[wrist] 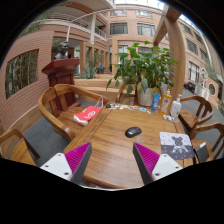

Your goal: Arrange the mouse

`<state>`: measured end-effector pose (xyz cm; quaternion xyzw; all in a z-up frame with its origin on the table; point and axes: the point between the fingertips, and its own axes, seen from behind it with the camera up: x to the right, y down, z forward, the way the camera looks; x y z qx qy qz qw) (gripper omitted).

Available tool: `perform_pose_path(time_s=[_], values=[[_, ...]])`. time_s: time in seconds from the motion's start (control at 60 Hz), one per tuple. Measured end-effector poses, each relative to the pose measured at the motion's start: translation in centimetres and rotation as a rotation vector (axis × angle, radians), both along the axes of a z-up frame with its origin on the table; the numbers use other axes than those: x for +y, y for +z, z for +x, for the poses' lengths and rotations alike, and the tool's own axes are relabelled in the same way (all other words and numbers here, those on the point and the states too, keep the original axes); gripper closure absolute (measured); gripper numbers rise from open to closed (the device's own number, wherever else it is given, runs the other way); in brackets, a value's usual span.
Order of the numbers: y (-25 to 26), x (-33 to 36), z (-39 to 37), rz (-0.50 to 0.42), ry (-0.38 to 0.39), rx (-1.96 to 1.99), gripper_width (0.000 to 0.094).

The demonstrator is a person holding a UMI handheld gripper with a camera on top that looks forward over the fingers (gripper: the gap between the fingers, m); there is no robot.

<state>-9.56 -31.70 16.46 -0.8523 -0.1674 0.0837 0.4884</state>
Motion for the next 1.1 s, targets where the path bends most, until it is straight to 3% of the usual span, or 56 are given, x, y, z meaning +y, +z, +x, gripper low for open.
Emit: perform_pose_path(time_s=[0.1, 0.767, 0.95, 1.033, 1.1], values=[[-1.4, 0.0, 1.0, -0.040, -0.019, -0.019, 0.0082], [-17.7, 22.8, 0.9, -0.223, -0.236, 0.029, 0.0084], [-17.7, 26.9, 0.9, -0.193, -0.274, 0.038, 0.0092], [-17.7, 28.4, 0.8, -0.188, -0.288, 0.021, 0.0134], [-18.0, 29.2, 1.1, -0.175, -0.299, -0.031, 0.0243]])
